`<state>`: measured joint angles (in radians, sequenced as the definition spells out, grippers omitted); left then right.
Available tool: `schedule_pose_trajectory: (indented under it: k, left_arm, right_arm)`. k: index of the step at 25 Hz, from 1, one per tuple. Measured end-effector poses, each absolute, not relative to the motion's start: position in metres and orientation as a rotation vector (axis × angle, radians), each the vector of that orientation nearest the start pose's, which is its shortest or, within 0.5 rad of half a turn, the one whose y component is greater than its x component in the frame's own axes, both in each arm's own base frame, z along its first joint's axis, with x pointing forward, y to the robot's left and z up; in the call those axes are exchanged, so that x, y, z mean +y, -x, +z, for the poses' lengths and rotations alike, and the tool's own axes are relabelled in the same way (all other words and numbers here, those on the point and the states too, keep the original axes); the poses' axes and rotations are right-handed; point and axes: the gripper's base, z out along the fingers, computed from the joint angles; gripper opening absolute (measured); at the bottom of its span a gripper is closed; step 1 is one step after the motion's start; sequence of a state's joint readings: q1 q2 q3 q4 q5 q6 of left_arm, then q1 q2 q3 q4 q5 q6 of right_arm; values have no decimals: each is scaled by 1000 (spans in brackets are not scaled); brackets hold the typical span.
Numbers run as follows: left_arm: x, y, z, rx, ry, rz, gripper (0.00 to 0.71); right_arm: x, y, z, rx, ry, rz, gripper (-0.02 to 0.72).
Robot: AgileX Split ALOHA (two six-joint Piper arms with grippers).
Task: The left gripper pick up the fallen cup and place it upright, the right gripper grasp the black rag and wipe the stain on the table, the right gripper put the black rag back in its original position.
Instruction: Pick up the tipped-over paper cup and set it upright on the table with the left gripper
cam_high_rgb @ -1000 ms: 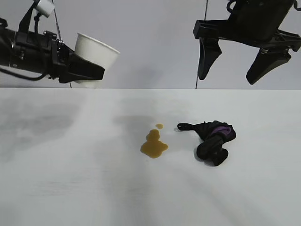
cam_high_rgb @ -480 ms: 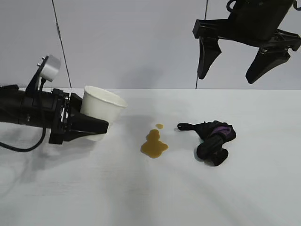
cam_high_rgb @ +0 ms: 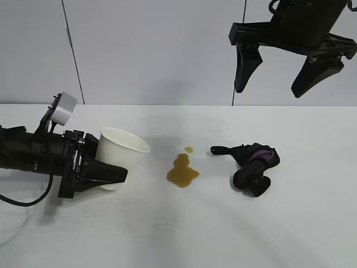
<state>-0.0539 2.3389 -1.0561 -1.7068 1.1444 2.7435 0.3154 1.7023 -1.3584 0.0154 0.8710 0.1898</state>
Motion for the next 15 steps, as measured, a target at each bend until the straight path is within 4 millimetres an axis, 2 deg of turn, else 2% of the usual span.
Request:
schedule_pose_trajectory:
  k: [1, 3, 5, 8, 11, 13, 15]
  left_arm:
    - [-100, -356, 43, 1590, -1249, -878, 469]
    - [-98, -357, 43, 1594, -1243, -876, 600]
    - [-97, -357, 43, 1619, -1218, -895, 650]
    - [-97, -358, 49, 1700, -1131, -962, 683]
    - [-97, -361, 73, 1771, -1030, -1028, 690]
    - [-96, -363, 100, 1806, -1008, -1016, 692]
    - [-93, -364, 125, 1912, -953, -971, 693]
  right_arm:
    - [113, -344, 273, 2706, 160, 171, 631]
    - [113, -344, 273, 2706, 160, 171, 631]
    - [113, -344, 273, 2706, 160, 171, 631]
    - [113, -344, 273, 2706, 160, 171, 631]
    - [113, -344, 273, 2706, 160, 171, 631]
    - [113, -344, 273, 2706, 160, 171, 631]
    - [113, -344, 273, 2706, 160, 171, 631]
